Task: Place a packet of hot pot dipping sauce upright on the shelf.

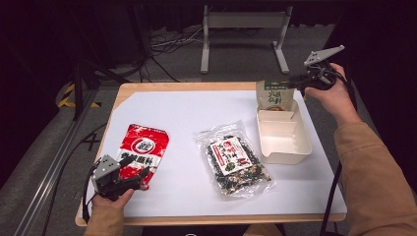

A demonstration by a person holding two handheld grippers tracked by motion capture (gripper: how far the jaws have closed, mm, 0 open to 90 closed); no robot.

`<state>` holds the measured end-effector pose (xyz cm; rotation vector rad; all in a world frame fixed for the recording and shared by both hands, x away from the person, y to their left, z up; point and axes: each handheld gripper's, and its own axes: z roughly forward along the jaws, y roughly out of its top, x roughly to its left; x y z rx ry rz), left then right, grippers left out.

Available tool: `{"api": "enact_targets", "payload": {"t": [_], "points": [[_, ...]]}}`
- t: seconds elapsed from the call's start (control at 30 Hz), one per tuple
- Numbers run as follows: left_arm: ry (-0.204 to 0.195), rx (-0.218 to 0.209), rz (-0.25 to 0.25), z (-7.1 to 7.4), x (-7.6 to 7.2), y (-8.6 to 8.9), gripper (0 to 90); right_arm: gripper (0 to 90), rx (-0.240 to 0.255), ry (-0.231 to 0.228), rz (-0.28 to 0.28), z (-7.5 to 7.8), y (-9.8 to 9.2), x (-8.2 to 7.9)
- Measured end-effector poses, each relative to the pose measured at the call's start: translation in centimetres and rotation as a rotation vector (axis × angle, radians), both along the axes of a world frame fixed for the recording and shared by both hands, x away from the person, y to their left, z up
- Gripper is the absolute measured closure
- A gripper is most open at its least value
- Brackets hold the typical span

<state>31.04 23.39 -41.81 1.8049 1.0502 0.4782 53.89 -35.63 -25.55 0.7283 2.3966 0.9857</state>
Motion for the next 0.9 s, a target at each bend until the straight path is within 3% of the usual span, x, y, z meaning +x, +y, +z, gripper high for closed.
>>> {"api": "enact_targets", "payload": {"t": [0.3, 0.63, 0.9], "points": [[-0.007, -0.003, -0.021, 0.1, 0.5, -0.5, 25.0, 48.7, 0.054, -0.033, -0.021, 0.9, 0.5, -1.6], [-0.011, -0.002, -0.047, 0.3, 1.1, -1.0, 24.9, 42.3, 0.132, -0.046, -0.011, 2.2, 1.5, -4.6], [-0.017, 0.001, -0.047, 0.4, 1.2, -1.1, 24.9, 41.5, 0.178, -0.033, -0.005, 2.1, 2.9, -7.5]]}}
